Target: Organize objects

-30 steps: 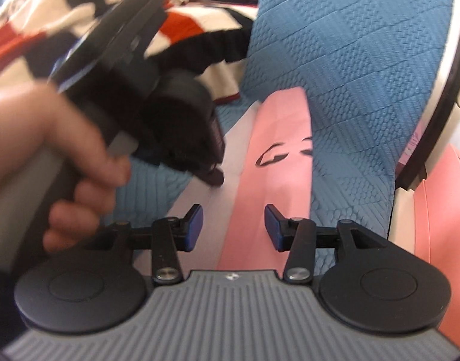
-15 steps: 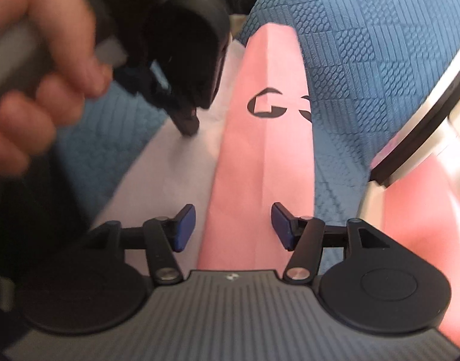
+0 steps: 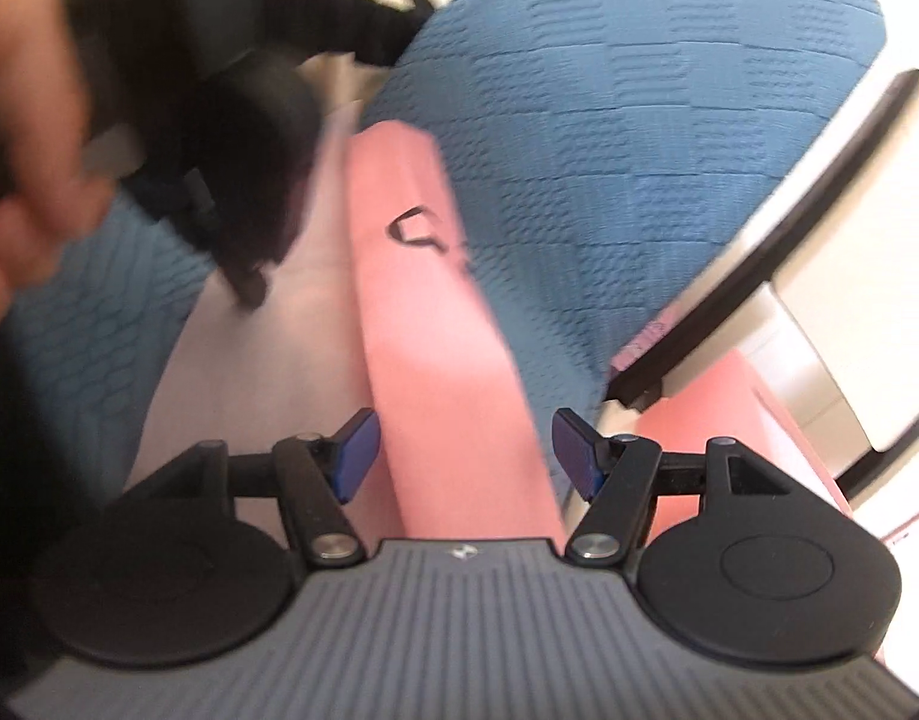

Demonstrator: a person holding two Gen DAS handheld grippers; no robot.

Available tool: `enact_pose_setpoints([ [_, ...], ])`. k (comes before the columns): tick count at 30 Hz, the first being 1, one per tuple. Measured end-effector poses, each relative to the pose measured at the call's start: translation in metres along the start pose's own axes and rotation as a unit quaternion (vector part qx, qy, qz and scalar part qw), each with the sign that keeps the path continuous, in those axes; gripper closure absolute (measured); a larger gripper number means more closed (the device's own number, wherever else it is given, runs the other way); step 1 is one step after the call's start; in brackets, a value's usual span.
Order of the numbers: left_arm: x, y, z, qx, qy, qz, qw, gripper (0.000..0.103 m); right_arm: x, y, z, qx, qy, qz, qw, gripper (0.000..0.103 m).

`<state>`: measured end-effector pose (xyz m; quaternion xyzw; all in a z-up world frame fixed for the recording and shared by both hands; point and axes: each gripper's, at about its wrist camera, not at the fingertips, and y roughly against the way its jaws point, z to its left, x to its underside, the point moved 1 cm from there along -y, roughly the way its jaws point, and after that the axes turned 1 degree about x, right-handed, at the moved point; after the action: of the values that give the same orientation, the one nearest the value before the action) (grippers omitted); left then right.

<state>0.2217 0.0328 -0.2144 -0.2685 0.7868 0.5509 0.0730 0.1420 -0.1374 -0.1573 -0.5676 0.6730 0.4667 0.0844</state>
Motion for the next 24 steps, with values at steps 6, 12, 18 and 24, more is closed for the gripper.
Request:
enact_pose_setpoints([
  [6,-0.001,-0.001,0.000,-0.001,0.003,0.000,1.0000,0.102,-0.004,0.001,-0.037,0.027,-0.083,-0.014,0.996,0.038],
  [12,-0.003,-0.001,0.000,0.000,0.004,0.000,1.0000,0.102,0.006,-0.019,-0.073,-0.004,-0.187,0.018,0.982,0.042],
  [18,-0.005,0.000,0.002,0.011,0.008,0.000,0.9999,0.102,0.006,-0.040,-0.088,-0.027,-0.229,0.028,0.973,0.057],
  [24,-0.007,0.001,0.006,0.056,0.027,-0.002,0.9981,0.102,0.007,-0.067,-0.098,-0.057,-0.266,0.060,0.960,0.083],
])
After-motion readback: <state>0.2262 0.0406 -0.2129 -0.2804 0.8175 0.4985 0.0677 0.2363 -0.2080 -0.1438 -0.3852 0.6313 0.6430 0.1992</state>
